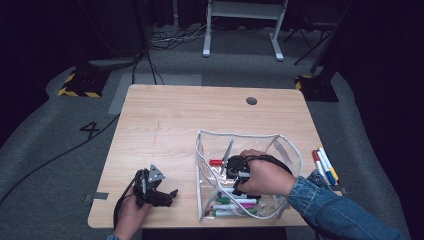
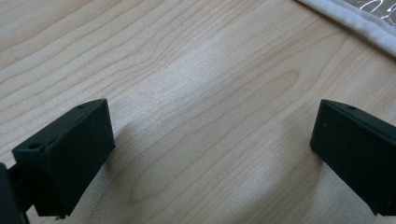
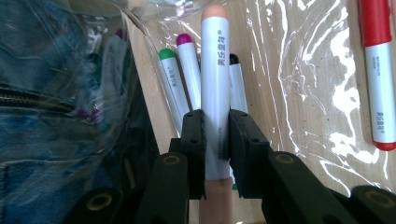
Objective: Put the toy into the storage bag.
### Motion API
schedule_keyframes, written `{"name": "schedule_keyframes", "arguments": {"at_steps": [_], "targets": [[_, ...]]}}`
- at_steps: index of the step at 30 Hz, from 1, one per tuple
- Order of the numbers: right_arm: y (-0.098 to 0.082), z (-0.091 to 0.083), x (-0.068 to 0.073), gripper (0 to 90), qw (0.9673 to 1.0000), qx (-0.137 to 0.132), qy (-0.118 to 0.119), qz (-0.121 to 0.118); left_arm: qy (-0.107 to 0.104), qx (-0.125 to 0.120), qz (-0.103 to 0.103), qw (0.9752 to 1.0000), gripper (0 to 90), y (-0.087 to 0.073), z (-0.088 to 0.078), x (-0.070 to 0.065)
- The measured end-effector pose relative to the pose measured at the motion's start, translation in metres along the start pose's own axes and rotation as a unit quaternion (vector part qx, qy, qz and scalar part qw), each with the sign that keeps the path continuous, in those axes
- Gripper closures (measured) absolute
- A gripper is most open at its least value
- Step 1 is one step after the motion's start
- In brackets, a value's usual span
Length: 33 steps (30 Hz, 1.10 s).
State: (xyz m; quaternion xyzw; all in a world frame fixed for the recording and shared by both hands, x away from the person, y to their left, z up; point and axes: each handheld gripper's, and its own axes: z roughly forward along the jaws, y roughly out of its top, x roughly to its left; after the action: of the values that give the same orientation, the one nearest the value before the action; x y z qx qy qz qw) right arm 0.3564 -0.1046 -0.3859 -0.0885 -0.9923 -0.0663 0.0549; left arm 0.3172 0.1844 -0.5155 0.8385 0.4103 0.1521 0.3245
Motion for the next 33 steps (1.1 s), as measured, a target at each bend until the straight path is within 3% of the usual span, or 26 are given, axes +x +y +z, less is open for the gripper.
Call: {"name": "schedule_keyframes", "arguments": {"at_steps": [4, 6, 7, 9, 13, 14, 15, 19, 20, 21, 22, 23, 24, 25, 26, 28, 29, 32, 33], "targets": [[-0.004, 0.004, -0.004, 75.5, 1.0, -0.003, -0.002, -0.004, 0.0, 0.0, 0.0, 1.0, 0.0, 0.0, 0.0, 0.0], [-0.006, 0.004, -0.005, 66.5, 0.9998, -0.02, 0.0, 0.008, -0.001, 0.0, -0.001, 1.0, 0.0, 0.0, 0.0, 0.0], [-0.006, 0.004, -0.005, 66.5, 0.9998, -0.02, 0.0, 0.008, -0.001, 0.0, -0.001, 1.0, 0.0, 0.0, 0.0, 0.0], [-0.009, -0.002, -0.006, 59.8, 0.9984, -0.048, -0.002, 0.03, 0.0, 0.0, 0.0, 1.0, 0.0, 0.0, 0.0, 0.0], [-0.011, -0.016, -0.007, 55.6, 0.9947, -0.092, -0.02, 0.04, 0.0, 0.0, 0.0, 1.0, 0.0, 0.0, 0.0, 0.0], [-0.011, -0.016, -0.007, 55.6, 0.9947, -0.092, -0.02, 0.04, 0.0, 0.0, 0.0, 1.0, 0.0, 0.0, 0.0, 0.0], [-0.013, -0.025, -0.007, 54.3, 0.9916, -0.117, -0.031, 0.045, -0.001, 0.0, -0.001, 1.0, 0.0, 0.0, 0.0, 0.0], [-0.021, -0.045, -0.007, 53.3, 0.9846, -0.157, -0.054, 0.054, 0.0, 0.0, 0.0, 1.0, 0.0, 0.0, 0.0, 0.0], [-0.021, -0.045, -0.007, 53.3, 0.9846, -0.157, -0.054, 0.054, 0.0, 0.0, 0.0, 1.0, 0.0, 0.0, 0.0, 0.0], [-0.025, -0.053, -0.007, 53.1, 0.9804, -0.177, -0.063, 0.06, 0.001, 0.0, 0.001, 1.0, 0.0, 0.0, 0.0, 0.0], [-0.025, -0.053, -0.007, 53.1, 0.9804, -0.177, -0.063, 0.06, 0.001, 0.0, 0.001, 1.0, 0.0, 0.0, 0.0, 0.0], [-0.031, -0.064, -0.007, 53.1, 0.975, -0.198, -0.075, 0.067, 0.0, 0.0, 0.0, 1.0, 0.0, 0.0, 0.0, 0.0], [-0.034, -0.069, -0.007, 53.1, 0.9726, -0.206, -0.079, 0.072, 0.0, 0.0, 0.0, 1.0, 0.0, 0.0, 0.0, 0.0], [-0.034, -0.069, -0.007, 53.1, 0.9726, -0.206, -0.079, 0.072, 0.0, 0.0, 0.0, 1.0, 0.0, 0.0, 0.0, 0.0], [-0.041, -0.078, -0.008, 52.9, 0.9671, -0.224, -0.089, 0.081, -0.001, 0.0, -0.001, 1.0, 0.0, 0.0, 0.0, 0.0], [-0.044, -0.081, -0.009, 52.9, 0.9655, -0.229, -0.093, 0.083, 0.001, 0.0, 0.001, 1.0, 0.0, 0.0, 0.0, 0.0], [-0.053, -0.091, -0.01, 53.0, 0.9603, -0.242, -0.103, 0.092, -0.001, 0.0, -0.001, 1.0, 0.0, 0.0, 0.0, 0.0], [-0.065, -0.101, -0.012, 52.8, 0.9541, -0.254, -0.115, 0.108, 0.0, 0.0, 0.0, 1.0, 0.0, 0.0, 0.0, 0.0], [-0.065, -0.101, -0.012, 52.8, 0.9541, -0.254, -0.115, 0.108, 0.0, 0.0, 0.0, 1.0, 0.0, 0.0, 0.0, 0.0]]}}
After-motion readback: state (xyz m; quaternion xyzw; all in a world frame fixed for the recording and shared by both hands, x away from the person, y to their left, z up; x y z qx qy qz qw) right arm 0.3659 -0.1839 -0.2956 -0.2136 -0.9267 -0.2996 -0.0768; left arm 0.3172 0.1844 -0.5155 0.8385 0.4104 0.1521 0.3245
